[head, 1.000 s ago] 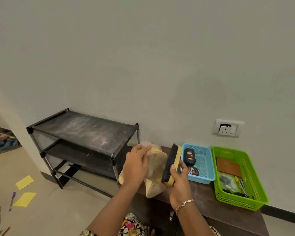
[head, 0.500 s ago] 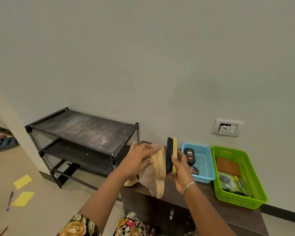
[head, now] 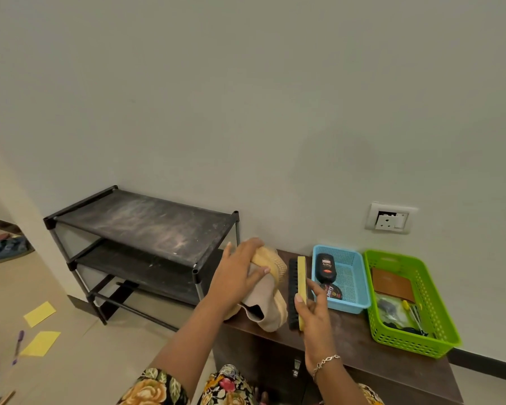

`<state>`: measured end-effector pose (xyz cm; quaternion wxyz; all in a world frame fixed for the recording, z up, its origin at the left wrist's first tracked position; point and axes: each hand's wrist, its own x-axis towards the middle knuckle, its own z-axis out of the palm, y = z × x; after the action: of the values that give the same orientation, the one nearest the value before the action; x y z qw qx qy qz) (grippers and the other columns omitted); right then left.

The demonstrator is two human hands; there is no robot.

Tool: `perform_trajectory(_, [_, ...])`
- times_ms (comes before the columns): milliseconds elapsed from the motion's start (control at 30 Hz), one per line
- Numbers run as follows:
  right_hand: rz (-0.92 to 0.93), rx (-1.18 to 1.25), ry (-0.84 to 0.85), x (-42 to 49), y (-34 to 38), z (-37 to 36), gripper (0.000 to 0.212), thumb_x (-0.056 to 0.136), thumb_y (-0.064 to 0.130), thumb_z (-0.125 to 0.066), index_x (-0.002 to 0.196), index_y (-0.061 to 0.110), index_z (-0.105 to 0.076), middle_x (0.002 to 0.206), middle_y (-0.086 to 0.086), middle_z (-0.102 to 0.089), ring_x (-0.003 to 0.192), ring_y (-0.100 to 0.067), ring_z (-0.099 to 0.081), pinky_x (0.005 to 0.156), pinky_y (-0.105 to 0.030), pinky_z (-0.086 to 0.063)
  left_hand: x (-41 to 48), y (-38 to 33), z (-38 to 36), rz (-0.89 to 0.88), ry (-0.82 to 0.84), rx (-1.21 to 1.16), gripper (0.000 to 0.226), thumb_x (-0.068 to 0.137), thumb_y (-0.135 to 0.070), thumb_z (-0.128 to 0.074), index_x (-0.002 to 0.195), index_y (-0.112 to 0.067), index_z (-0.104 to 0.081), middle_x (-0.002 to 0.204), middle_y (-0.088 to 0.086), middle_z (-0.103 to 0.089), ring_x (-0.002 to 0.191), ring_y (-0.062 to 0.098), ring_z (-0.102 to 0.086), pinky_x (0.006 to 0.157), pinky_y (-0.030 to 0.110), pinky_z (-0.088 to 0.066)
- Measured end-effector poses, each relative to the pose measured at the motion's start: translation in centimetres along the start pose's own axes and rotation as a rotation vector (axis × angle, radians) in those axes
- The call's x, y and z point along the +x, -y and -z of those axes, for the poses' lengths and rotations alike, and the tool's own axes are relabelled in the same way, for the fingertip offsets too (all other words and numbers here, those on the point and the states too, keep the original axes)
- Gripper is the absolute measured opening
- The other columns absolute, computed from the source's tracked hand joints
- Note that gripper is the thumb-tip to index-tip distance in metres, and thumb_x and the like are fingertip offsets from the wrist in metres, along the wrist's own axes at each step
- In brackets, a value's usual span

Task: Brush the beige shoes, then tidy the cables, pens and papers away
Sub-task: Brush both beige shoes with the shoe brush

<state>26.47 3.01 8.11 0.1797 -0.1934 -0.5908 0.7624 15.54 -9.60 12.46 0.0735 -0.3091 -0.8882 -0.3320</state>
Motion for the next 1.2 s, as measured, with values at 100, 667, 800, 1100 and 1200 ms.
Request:
perform_trajectory(100, [0.117, -0.044, 0.058, -0.3, 0.9, -1.1, 0.040, 0.092, 0.009, -0.050, 0.122, 0.034, -0.042, 0.112, -0.003, -0.056, 0.098, -0.012, -0.055, 0.077, -0.024, -0.047, -0.2, -0.5, -0.5, -0.015, -0.064, -0.025, 0.042, 0.088, -0.032, -0.058, 0.129, -0.025, -0.049, 0.135, -0.006, -0.046, 0.126, 0.011, -0.039, 0.111, 0.036, -0.027])
perform_trajectory(667, [-0.016, -0.148, 0.020, 1.0, -0.9, -3.2, 0.035, 0.093, 0.007, -0.048, 0.121, 0.026, -0.040, 0.125, -0.003, -0.048, 0.105, -0.013, -0.047, 0.089, -0.027, -0.041, 0.6, -0.6, 0.6, 0.251, -0.086, -0.125, 0.042, 0.092, -0.007, -0.051, 0.133, -0.016, -0.049, 0.140, 0.002, -0.042, 0.125, 0.018, -0.043, 0.103, 0.028, -0.033])
perform_trajectory(800, [0.284, -0.354, 0.098, 0.5, 0.6, -5.0, 0.040, 0.091, 0.014, -0.053, 0.128, 0.024, -0.041, 0.119, 0.004, -0.048, 0.107, -0.009, -0.050, 0.087, -0.022, -0.045, 0.7, -1.2, 0.8, 0.216, -0.060, -0.141, 0.039, 0.093, -0.005, -0.048, 0.131, -0.013, -0.048, 0.134, 0.001, -0.046, 0.118, 0.016, -0.048, 0.093, 0.021, -0.036])
perform_trajectory(1100, [-0.235, 0.046, -0.032, 1.8, -3.7, -3.1, 0.030, 0.093, 0.005, -0.048, 0.114, 0.026, -0.042, 0.129, -0.008, -0.048, 0.107, -0.019, -0.046, 0.098, -0.042, -0.041, 0.2, -0.6, 0.9, 0.250, -0.024, -0.085, 0.040, 0.090, -0.019, -0.054, 0.128, -0.020, -0.043, 0.123, -0.004, -0.052, 0.107, 0.012, -0.051, 0.093, 0.030, -0.044])
perform_trajectory(1200, [-0.014, 0.025, 0.000, 1.2, -2.8, -4.8, 0.035, 0.092, 0.008, -0.051, 0.116, 0.032, -0.043, 0.117, 0.003, -0.052, 0.105, -0.013, -0.052, 0.094, -0.036, -0.046, 0.2, -0.5, 0.3, 0.232, -0.061, -0.013, 0.039, 0.090, -0.023, -0.055, 0.126, -0.018, -0.044, 0.124, -0.001, -0.050, 0.112, 0.017, -0.049, 0.093, 0.034, -0.044])
